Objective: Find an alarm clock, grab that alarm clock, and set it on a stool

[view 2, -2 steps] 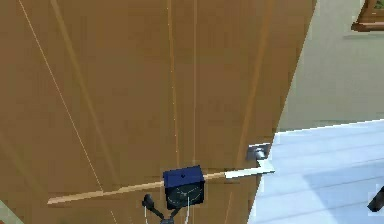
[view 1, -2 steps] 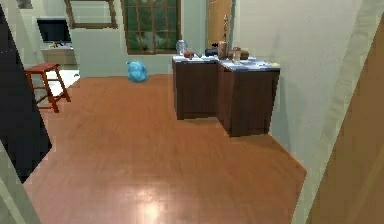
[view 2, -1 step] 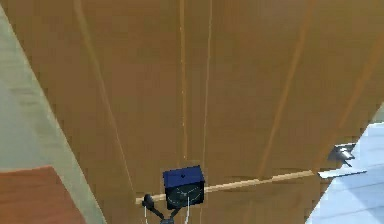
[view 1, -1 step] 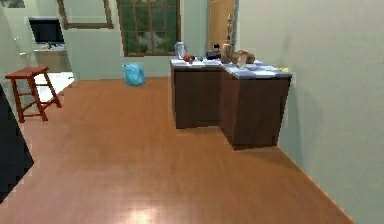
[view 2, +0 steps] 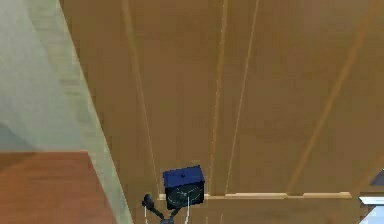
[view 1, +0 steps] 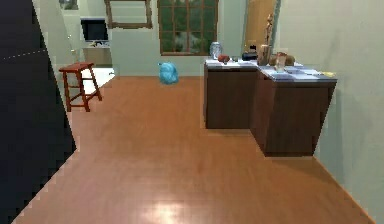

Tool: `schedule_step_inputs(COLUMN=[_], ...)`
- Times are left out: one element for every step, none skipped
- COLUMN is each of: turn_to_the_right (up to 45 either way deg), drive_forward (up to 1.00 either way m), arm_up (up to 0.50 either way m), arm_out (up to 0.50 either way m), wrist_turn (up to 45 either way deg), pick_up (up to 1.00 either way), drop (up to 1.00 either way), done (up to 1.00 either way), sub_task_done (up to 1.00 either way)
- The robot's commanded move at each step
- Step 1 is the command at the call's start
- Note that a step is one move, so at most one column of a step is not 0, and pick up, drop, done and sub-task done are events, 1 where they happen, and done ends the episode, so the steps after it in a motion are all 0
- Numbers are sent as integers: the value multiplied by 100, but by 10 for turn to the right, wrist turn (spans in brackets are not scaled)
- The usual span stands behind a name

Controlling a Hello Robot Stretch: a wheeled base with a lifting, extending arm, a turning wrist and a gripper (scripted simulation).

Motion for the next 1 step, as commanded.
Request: schedule_step_inputs(turn_to_the_right=[0], drive_forward=[45], arm_up=[0], arm_out=[0], wrist_turn=[0], pick_up=[0], drop=[0], done=[0], sub_task_done=[0])
